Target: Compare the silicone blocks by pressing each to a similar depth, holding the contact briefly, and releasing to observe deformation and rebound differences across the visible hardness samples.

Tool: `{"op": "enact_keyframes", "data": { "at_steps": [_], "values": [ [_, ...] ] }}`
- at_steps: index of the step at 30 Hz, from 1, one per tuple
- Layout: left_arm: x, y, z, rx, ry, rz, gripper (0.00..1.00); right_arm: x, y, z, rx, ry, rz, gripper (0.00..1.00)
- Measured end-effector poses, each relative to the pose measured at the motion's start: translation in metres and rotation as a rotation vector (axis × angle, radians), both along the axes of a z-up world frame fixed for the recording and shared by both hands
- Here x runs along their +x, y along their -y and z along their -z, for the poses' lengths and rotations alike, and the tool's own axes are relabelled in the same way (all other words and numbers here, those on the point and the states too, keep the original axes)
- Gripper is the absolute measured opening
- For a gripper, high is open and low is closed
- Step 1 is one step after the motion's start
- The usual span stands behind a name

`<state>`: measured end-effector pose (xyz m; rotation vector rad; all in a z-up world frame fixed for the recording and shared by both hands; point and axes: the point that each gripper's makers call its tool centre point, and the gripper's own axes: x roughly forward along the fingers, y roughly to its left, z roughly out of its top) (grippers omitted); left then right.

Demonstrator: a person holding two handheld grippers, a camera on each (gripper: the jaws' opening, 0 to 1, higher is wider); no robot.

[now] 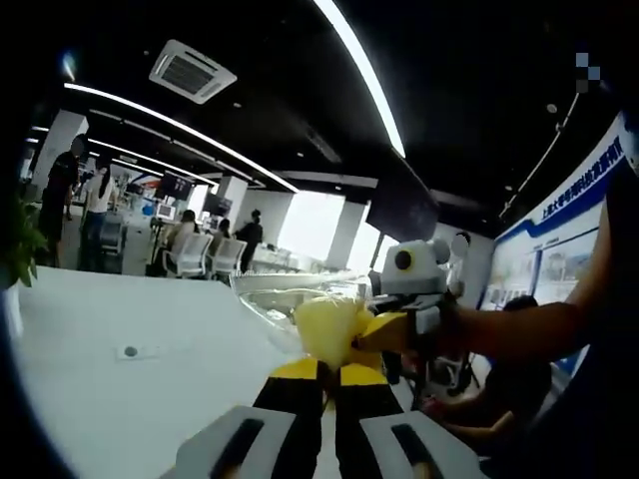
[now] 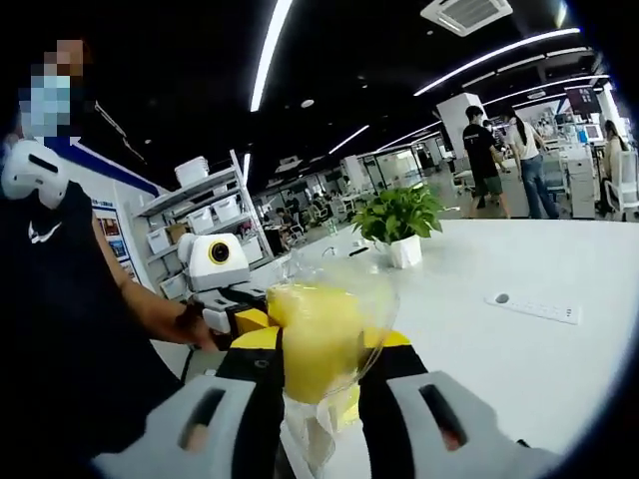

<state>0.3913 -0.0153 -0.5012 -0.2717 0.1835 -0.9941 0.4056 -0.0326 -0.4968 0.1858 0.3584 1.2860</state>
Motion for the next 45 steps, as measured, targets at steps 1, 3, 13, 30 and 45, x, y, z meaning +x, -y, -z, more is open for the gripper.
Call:
{"op": "enact_keyframes", "data": {
  "at_steps": [1,3,13,30,45],
  "values": [
    [0.0,0.0,0.0,0.0,0.001,0.0,0.0,0.0,0.0,0.0,-0.006,0.009,-0.001,0.21],
    [0.001,0.0,0.0,0.0,-0.002,-0.004,0.0,-0.001,0.001,0.0,-0.02,0.048,-0.007,0.17],
    [0.001,-0.002,0.004,0.018,-0.002,-0.008,0.05,-0.007,-0.001,0.0,-0.069,0.088,0.024,0.05],
    [-0.012,-0.005,-0.003,0.038,0.019,0.034,0.08,-0.022,-0.003,-0.005,-0.066,0.071,0.01,0.0],
    [-0.018,-0.002,-0.013,0.035,0.049,0.049,0.1,-0.031,-0.003,-0.018,-0.082,0.102,-0.022,0.0]
  ]
}}
